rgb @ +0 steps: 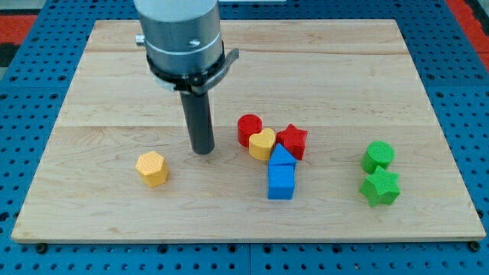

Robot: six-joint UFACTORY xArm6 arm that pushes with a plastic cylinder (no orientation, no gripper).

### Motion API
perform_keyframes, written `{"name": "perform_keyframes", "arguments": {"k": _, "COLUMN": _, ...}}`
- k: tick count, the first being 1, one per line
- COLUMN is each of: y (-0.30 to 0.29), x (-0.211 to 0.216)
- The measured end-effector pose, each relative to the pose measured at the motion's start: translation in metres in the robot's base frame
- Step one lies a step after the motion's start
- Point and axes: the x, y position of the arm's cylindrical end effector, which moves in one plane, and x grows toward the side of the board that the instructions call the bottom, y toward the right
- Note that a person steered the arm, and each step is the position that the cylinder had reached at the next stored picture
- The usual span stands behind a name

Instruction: Push the yellow hexagon into the left of the red circle

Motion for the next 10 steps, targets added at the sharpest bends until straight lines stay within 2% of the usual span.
{"name": "perform_keyframes", "arguments": {"k": 1, "y": 0.042, "x": -0.035}}
{"name": "perform_keyframes", "arguments": {"k": 2, "y": 0.1, "x": -0.02}}
{"name": "perform_keyframes", "arguments": {"k": 3, "y": 0.131, "x": 0.013}}
{"name": "perform_keyframes", "arguments": {"k": 4, "y": 0.14, "x": 0.0}}
{"name": "perform_keyframes", "arguments": {"k": 5, "y": 0.11, "x": -0.026}}
{"name": "perform_keyframes", "arguments": {"k": 6, "y": 0.047, "x": -0.03}}
{"name": "perform_keyframes", "arguments": {"k": 8, "y": -0.077, "x": -0.012}}
{"name": "perform_keyframes", "arguments": {"k": 9, "y": -0.104, "x": 0.037}}
{"name": "perform_keyframes", "arguments": {"k": 10, "y": -0.084, "x": 0.101}}
